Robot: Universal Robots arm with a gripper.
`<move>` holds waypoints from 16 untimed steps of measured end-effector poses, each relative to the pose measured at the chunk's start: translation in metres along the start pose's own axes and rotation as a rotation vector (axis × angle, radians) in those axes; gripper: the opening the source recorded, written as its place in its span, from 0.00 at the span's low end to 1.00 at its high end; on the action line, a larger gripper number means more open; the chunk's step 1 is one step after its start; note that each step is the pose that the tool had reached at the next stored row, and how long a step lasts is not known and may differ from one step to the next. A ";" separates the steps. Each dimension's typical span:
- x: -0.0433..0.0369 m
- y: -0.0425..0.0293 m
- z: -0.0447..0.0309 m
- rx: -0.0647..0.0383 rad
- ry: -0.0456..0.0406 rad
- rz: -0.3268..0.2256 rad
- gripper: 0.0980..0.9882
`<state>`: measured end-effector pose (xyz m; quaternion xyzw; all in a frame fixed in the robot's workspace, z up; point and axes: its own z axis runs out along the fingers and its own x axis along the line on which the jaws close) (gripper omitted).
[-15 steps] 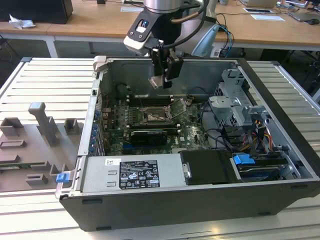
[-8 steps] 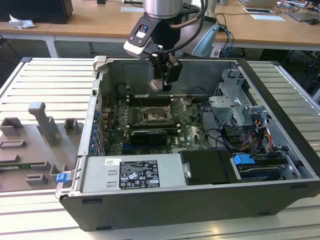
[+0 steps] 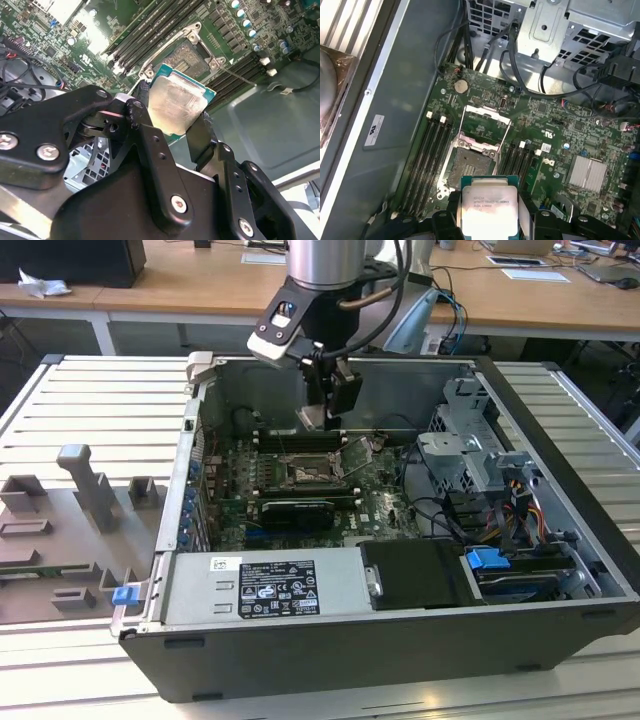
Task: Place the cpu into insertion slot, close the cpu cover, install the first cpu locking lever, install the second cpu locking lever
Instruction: 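Place the cpu into insertion slot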
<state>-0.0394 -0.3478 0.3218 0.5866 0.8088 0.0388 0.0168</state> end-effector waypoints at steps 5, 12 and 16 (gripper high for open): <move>-0.0002 -0.0007 0.0091 0.004 -0.0112 0.001 0.50; -0.0003 -0.0013 0.0149 0.002 -0.0228 0.145 0.50; -0.0004 -0.0018 0.0214 0.002 -0.0230 0.148 0.50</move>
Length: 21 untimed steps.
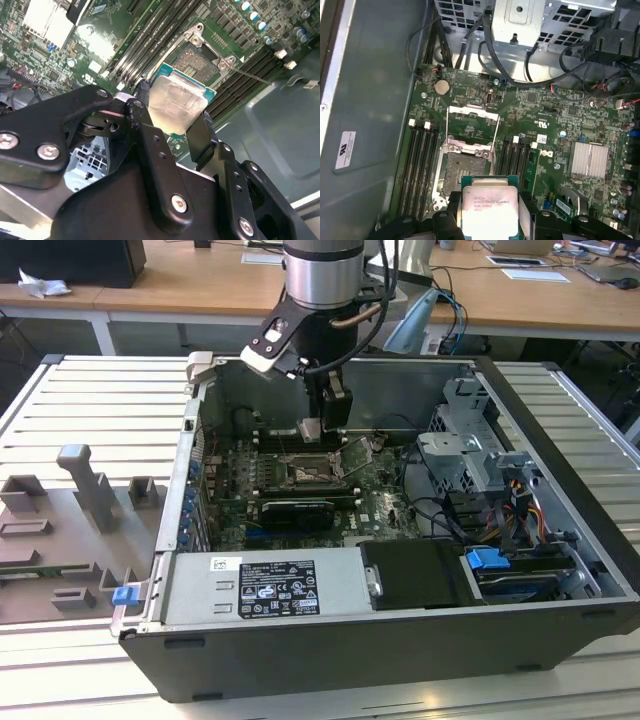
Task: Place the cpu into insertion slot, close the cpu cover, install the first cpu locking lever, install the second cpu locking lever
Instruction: 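Place the cpu into insertion slot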
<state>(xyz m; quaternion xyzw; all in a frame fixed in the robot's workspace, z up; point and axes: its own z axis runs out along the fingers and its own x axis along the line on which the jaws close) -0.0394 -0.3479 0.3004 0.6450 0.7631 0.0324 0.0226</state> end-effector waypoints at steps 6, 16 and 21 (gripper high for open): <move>0.0015 -0.0006 0.0112 0.001 -0.0064 0.085 0.50; 0.0056 -0.0015 0.0319 0.007 -0.0120 0.157 0.50; 0.0059 -0.0021 0.0410 0.008 -0.0133 0.158 0.50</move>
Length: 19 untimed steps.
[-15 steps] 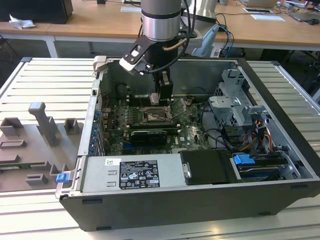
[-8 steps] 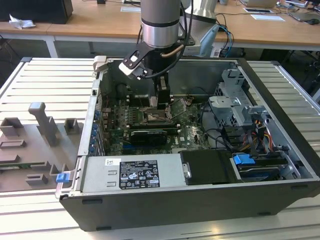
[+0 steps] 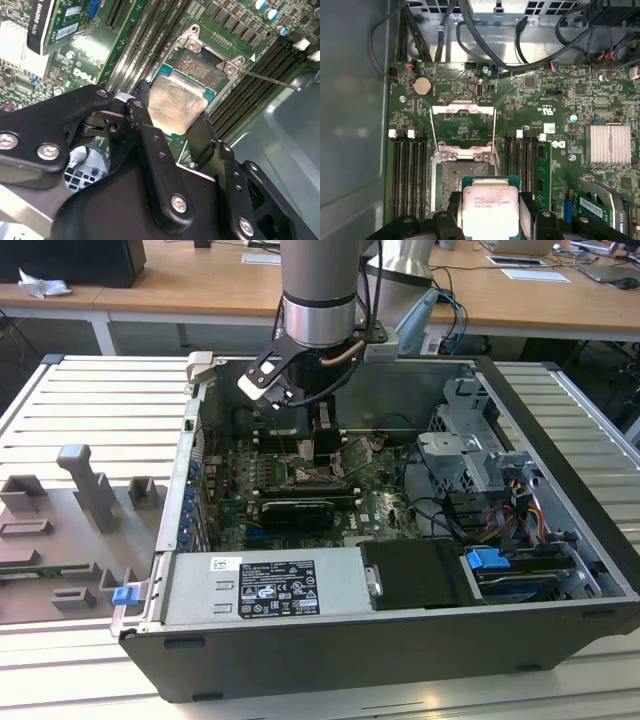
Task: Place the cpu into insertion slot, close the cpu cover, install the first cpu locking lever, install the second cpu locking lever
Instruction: 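Place the cpu into insertion slot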
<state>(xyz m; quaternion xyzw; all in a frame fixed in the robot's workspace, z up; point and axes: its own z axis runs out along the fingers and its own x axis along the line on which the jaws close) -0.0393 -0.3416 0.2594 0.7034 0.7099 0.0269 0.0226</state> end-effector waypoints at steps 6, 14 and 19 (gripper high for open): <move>0.0081 -0.0005 0.0104 0.000 0.0000 0.000 0.50; 0.0172 -0.0020 0.0311 0.000 -0.0027 0.000 0.50; 0.0193 -0.0054 0.0397 0.000 -0.0058 -0.001 0.50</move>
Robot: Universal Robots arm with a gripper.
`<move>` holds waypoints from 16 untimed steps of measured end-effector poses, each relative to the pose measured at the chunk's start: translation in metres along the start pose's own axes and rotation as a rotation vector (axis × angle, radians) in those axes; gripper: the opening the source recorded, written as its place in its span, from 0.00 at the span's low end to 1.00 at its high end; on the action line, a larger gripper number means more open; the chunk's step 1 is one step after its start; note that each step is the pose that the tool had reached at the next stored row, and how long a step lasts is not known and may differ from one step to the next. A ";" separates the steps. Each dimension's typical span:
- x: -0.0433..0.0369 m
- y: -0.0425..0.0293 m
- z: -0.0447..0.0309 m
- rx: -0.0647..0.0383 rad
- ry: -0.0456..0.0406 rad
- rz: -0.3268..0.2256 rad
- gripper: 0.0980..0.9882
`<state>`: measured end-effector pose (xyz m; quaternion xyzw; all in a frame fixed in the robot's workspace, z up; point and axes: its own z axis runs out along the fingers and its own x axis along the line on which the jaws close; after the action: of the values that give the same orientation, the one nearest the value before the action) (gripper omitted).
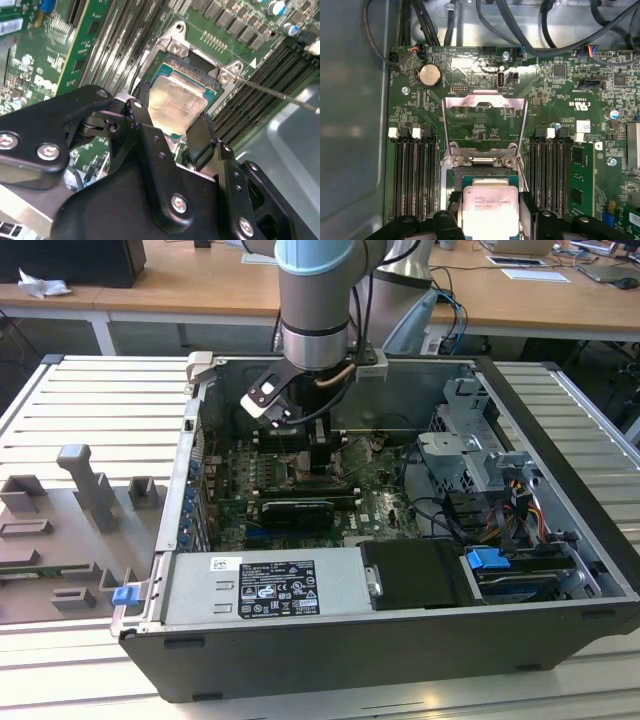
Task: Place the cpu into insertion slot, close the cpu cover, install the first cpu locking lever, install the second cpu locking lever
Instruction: 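Place the cpu into insertion slot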
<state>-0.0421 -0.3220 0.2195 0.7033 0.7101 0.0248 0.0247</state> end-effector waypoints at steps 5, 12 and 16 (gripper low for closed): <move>0.0053 0.0009 0.0083 0.001 -0.0003 0.007 0.50; 0.0065 0.0007 0.0139 0.001 -0.0036 0.029 0.50; 0.0067 0.0006 0.0159 0.001 -0.0041 0.025 0.50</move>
<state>-0.0405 -0.3153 0.2036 0.7120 0.7013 0.0234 0.0255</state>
